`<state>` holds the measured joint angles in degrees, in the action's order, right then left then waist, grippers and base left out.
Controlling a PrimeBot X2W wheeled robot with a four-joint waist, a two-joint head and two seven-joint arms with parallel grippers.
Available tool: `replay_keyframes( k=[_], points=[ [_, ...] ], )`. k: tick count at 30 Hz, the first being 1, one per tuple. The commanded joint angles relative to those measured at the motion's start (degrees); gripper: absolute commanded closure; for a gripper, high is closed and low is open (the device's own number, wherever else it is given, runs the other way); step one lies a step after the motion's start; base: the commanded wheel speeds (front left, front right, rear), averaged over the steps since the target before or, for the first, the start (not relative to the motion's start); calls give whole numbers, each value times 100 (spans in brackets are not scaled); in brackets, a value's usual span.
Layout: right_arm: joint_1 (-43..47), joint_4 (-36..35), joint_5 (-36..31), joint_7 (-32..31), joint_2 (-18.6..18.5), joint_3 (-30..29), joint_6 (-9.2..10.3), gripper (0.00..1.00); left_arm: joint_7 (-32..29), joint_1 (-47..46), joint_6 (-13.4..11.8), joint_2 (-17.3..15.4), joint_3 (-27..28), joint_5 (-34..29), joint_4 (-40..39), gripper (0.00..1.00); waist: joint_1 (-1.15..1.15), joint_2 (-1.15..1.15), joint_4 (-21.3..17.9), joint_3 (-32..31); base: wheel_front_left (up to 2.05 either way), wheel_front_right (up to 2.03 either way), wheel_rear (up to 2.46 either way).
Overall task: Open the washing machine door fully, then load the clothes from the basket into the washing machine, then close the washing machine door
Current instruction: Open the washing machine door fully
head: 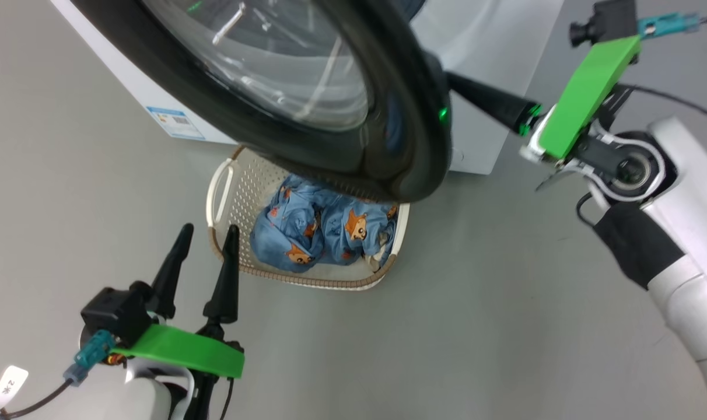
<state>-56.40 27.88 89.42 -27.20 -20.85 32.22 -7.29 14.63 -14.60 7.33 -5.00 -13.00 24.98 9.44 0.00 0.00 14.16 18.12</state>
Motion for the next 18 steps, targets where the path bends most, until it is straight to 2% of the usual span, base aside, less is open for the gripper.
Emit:
replay_keyframes(
  k=[1, 18],
  points=[
    [164, -247, 58, -51, 178, 83, -20, 100, 37, 50, 15, -181, 181, -62, -94, 0, 0, 0, -35, -111, 0, 0, 0],
    [966, -915, 110, -182, 444, 438, -20, 100, 37, 408, 15, -251, 135, -109, -106, 0, 0, 0, 106, -515, 0, 0, 0]
  ],
)
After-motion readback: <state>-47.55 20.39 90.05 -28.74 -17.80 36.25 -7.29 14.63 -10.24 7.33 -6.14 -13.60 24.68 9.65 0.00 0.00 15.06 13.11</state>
